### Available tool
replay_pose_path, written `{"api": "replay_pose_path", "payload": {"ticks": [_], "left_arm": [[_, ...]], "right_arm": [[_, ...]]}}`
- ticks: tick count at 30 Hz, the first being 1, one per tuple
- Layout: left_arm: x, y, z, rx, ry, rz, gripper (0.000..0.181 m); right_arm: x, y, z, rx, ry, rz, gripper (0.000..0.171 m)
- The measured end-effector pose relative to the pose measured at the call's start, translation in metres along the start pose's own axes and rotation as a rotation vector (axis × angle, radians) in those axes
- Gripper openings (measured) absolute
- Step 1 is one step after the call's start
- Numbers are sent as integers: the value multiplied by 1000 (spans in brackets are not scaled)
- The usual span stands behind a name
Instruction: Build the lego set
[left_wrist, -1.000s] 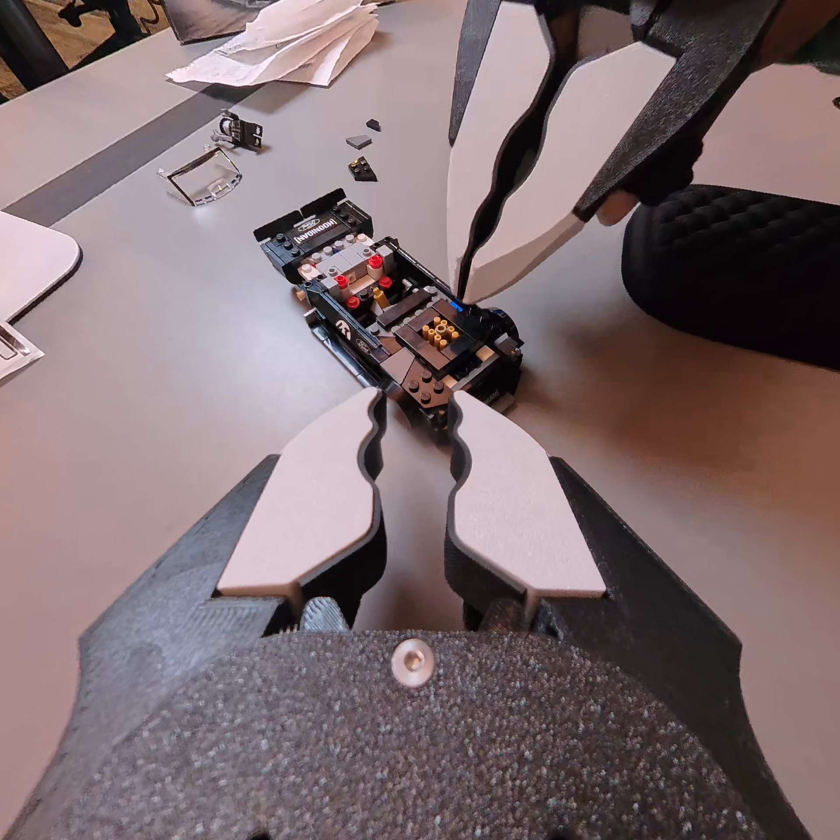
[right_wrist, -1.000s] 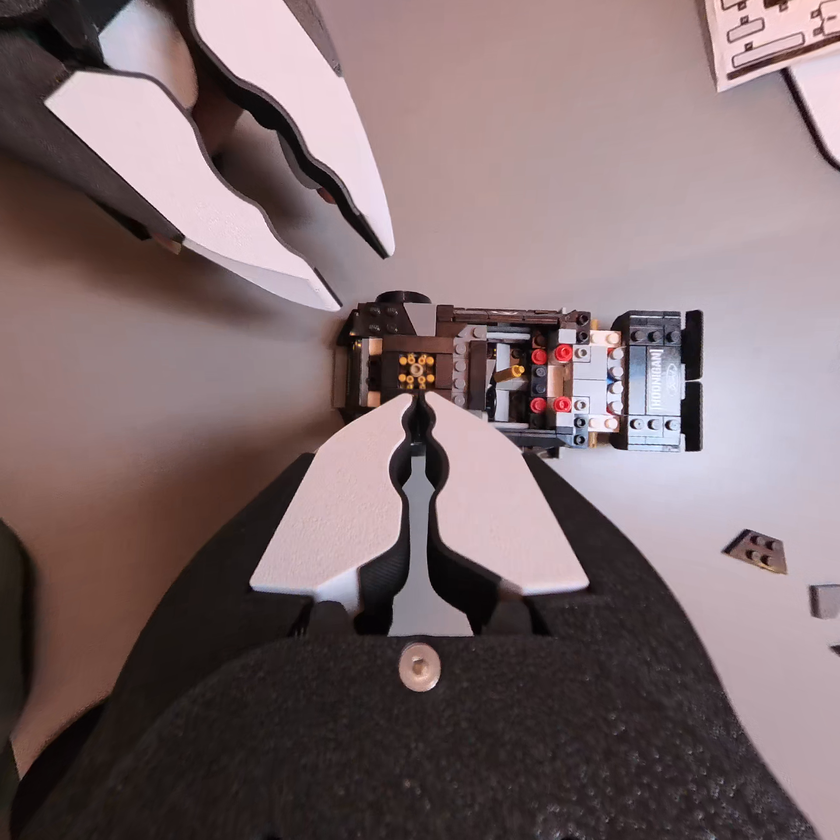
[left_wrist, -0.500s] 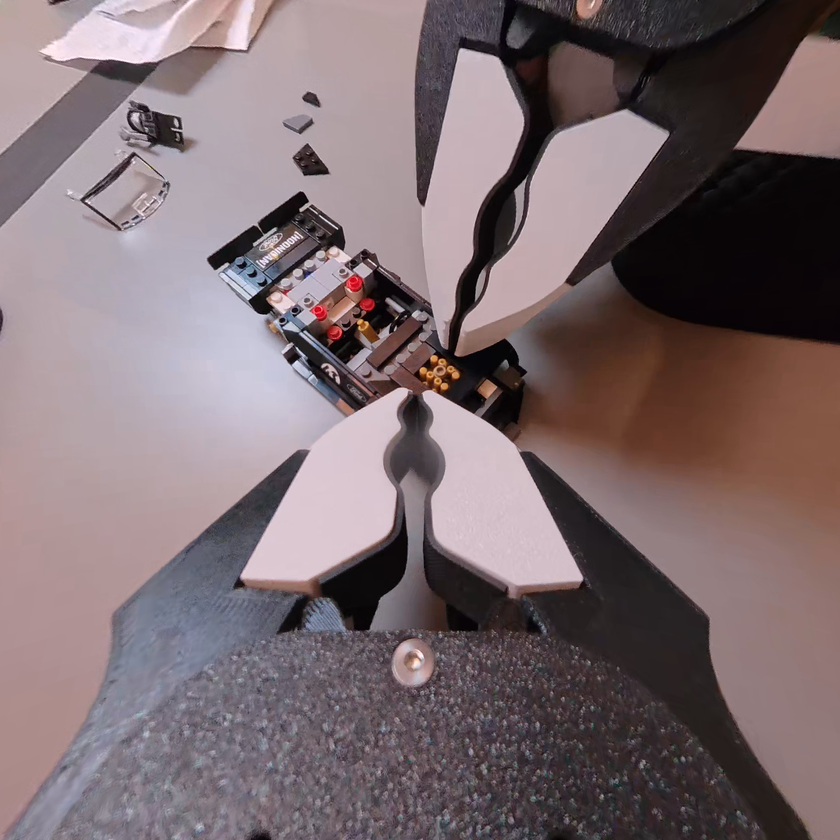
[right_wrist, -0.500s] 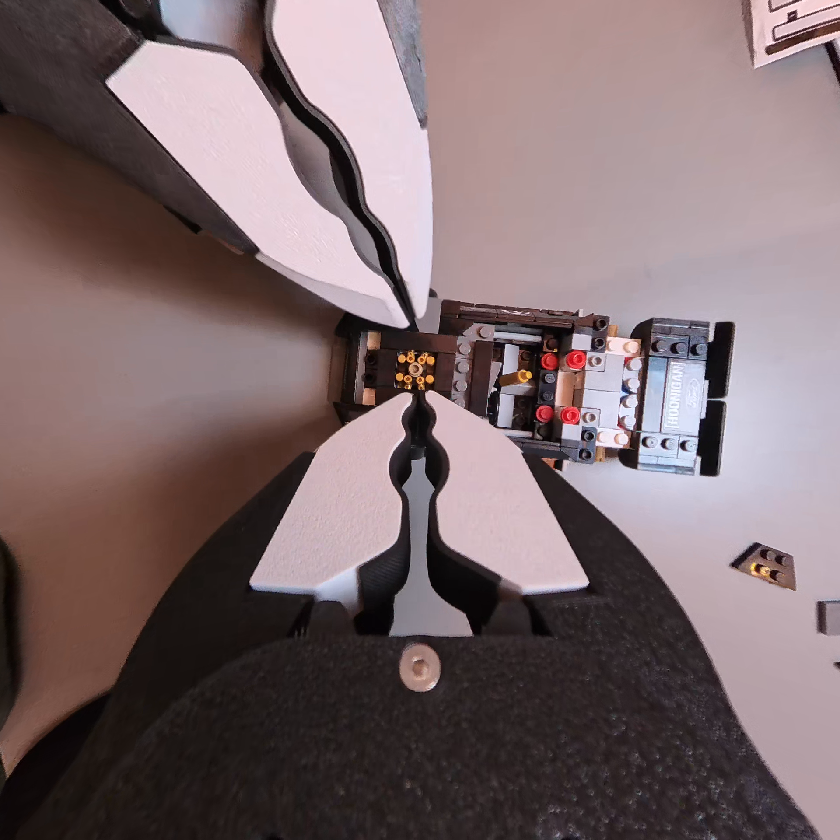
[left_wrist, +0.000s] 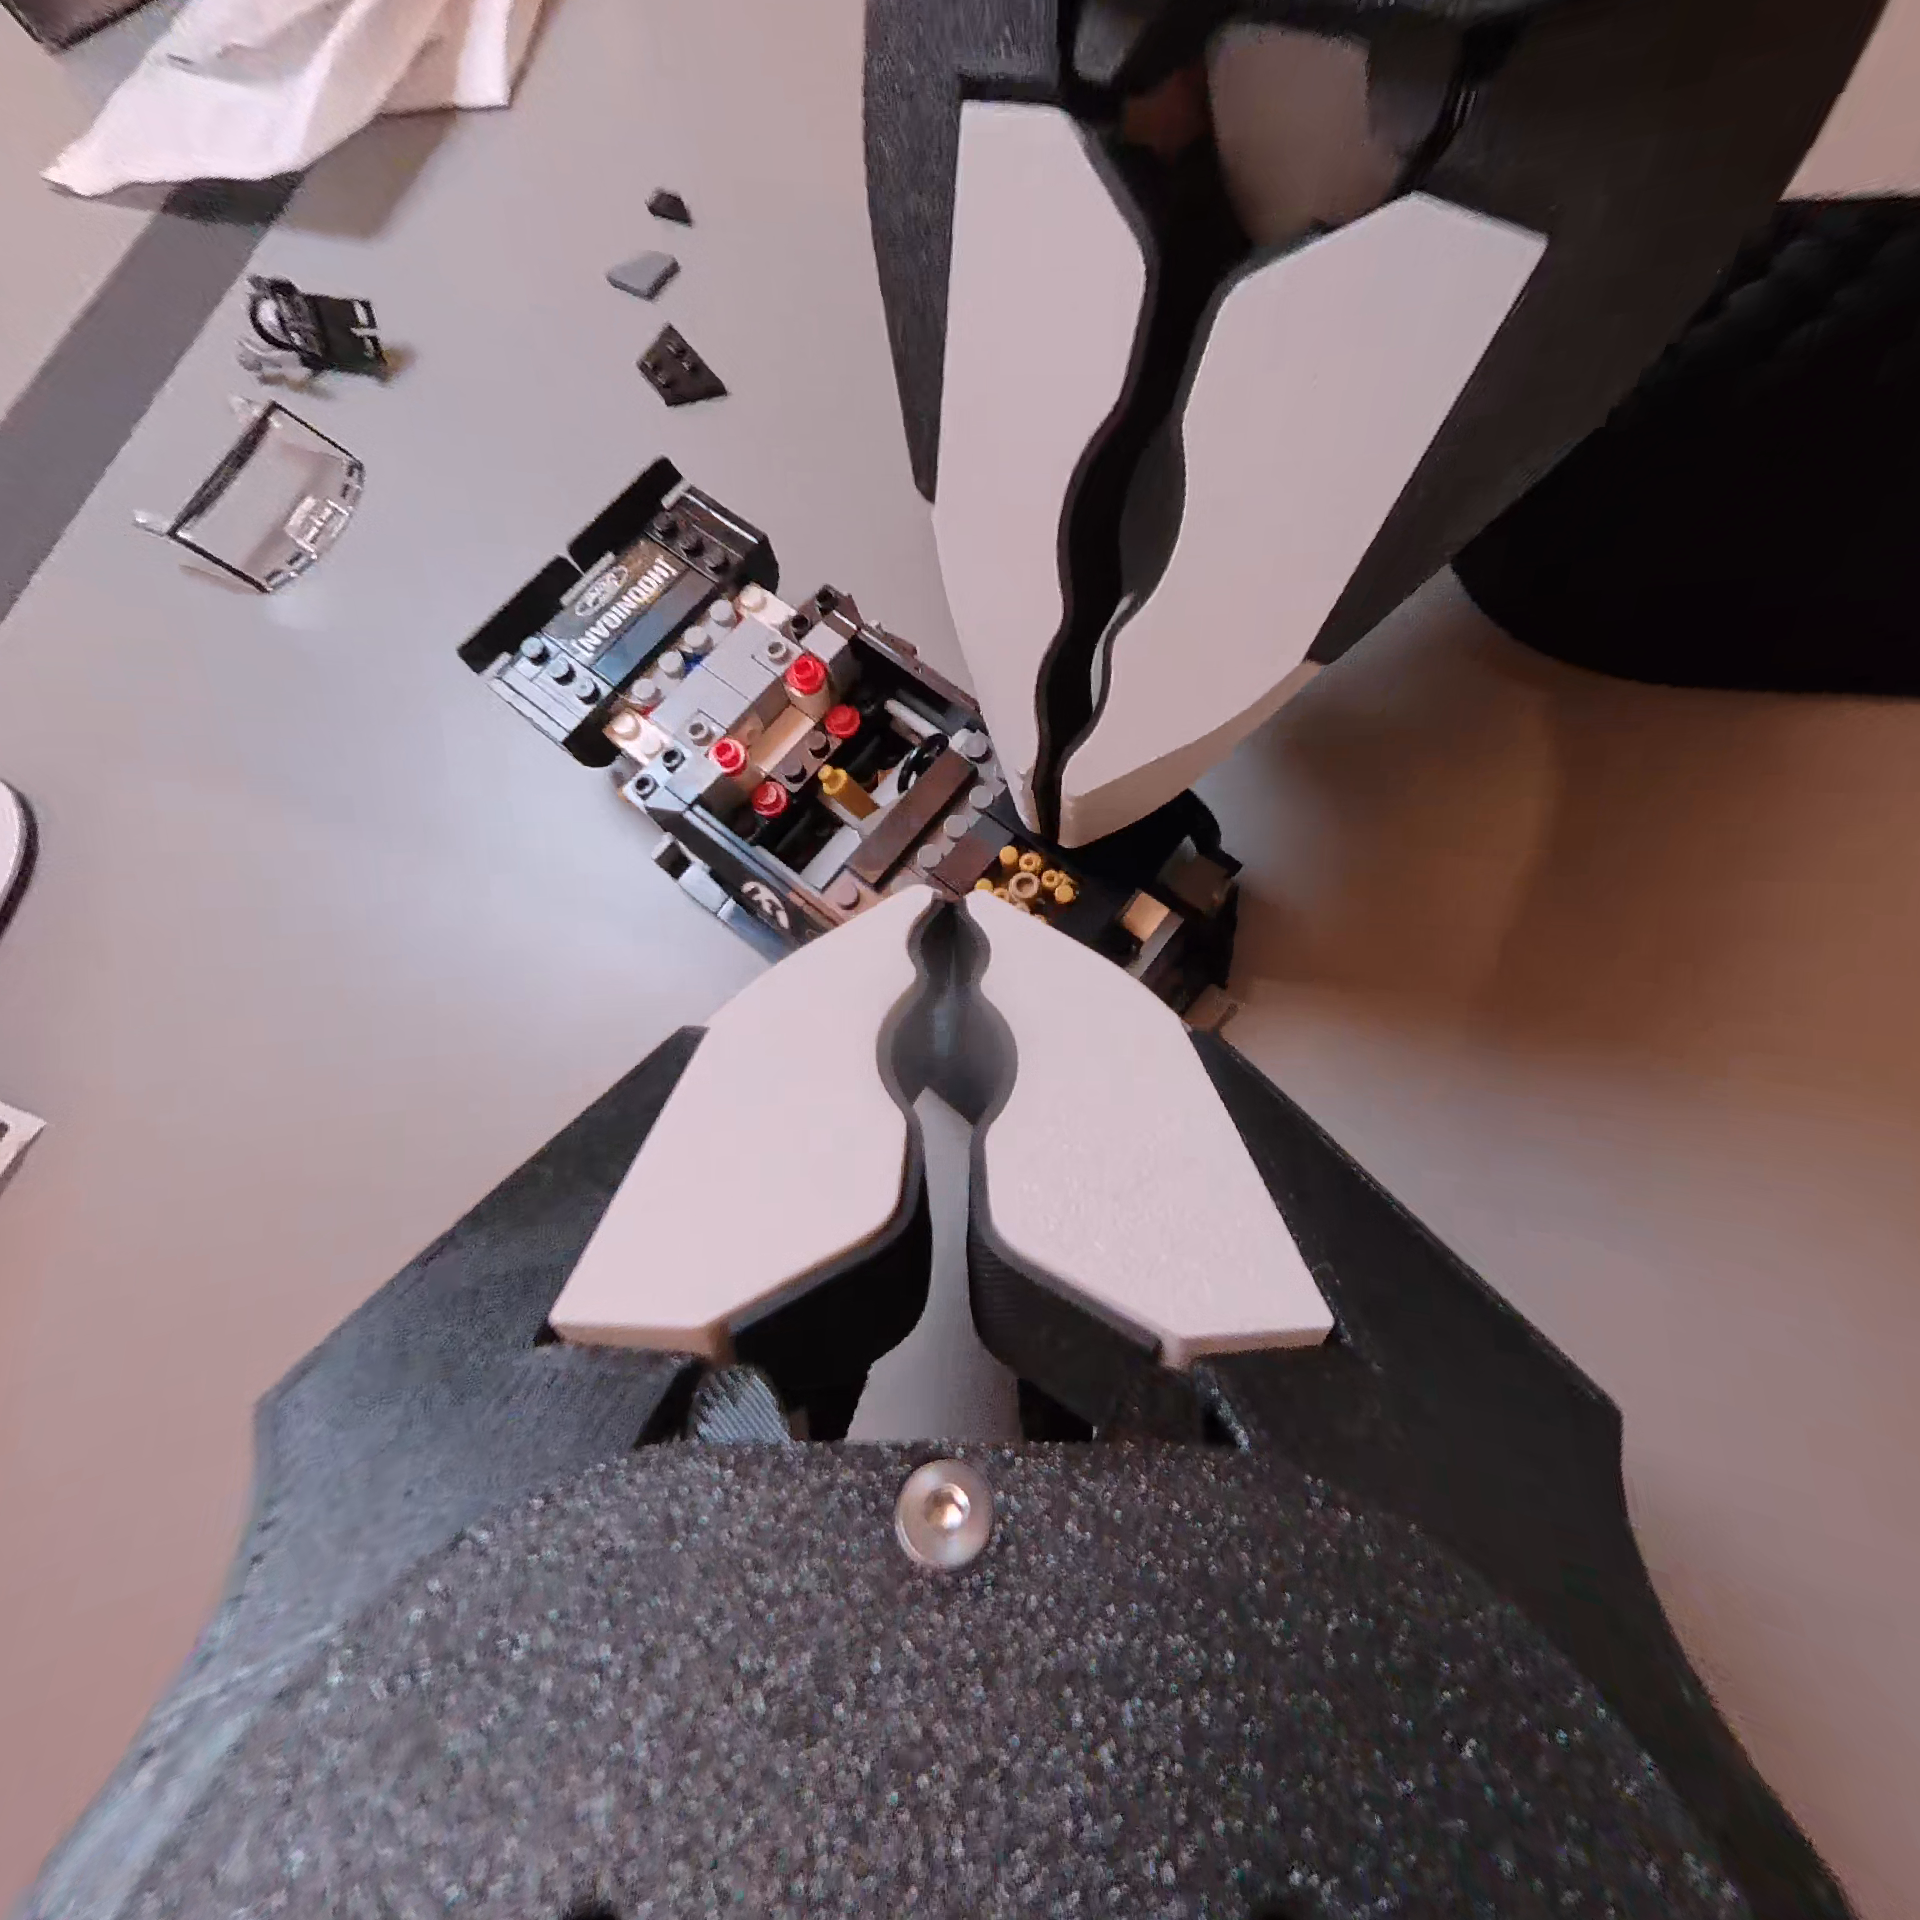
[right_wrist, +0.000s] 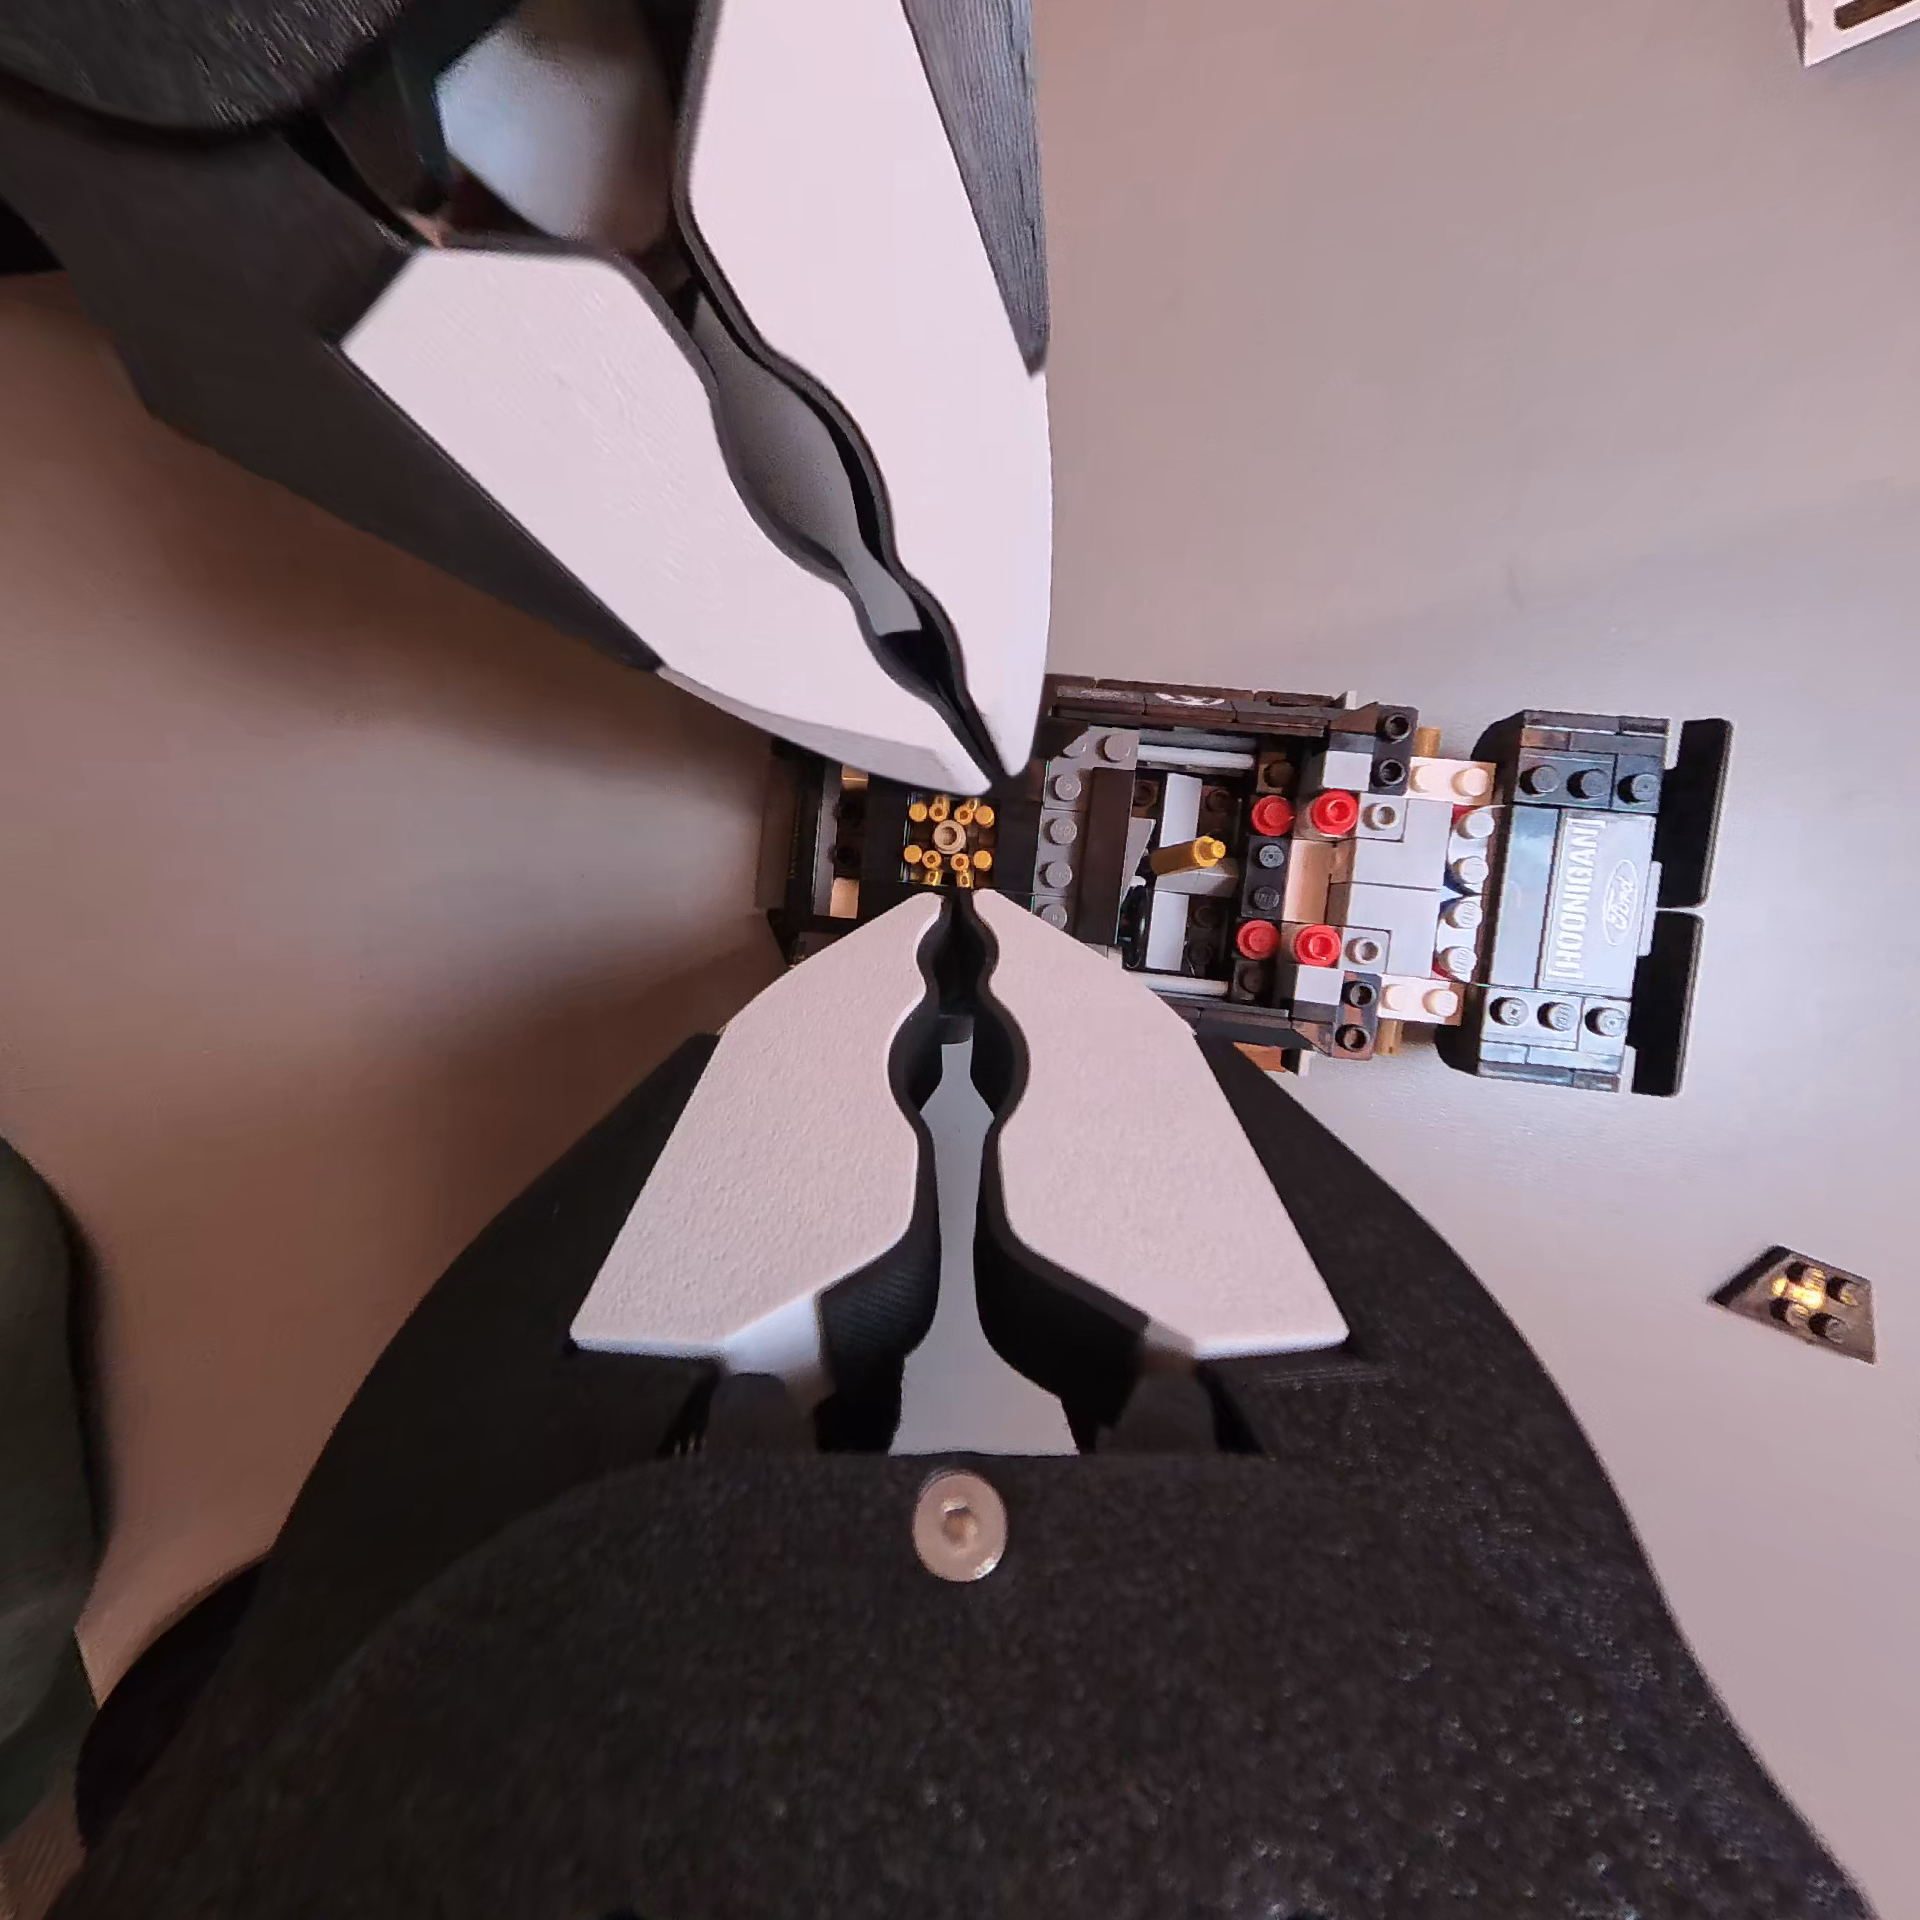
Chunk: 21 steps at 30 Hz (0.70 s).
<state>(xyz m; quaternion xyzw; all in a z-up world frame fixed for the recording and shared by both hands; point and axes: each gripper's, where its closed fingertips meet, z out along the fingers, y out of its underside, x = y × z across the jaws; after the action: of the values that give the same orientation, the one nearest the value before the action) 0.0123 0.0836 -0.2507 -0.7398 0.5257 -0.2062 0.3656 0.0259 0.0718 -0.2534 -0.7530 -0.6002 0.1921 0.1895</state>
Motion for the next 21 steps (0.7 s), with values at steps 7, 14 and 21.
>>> {"api": "replay_pose_path", "payload": {"ticks": [7,14,21], "left_arm": [[2,0,2,-14,34,-106,2],[2,1,2,4,27,-157,3],[2,1,2,17,42,-173,3]], "right_arm": [[0,-1,0,17,8,14,0],[5,-7,-4,44,-4,22,0],[13,-14,7,25,-16,7,0]]}}
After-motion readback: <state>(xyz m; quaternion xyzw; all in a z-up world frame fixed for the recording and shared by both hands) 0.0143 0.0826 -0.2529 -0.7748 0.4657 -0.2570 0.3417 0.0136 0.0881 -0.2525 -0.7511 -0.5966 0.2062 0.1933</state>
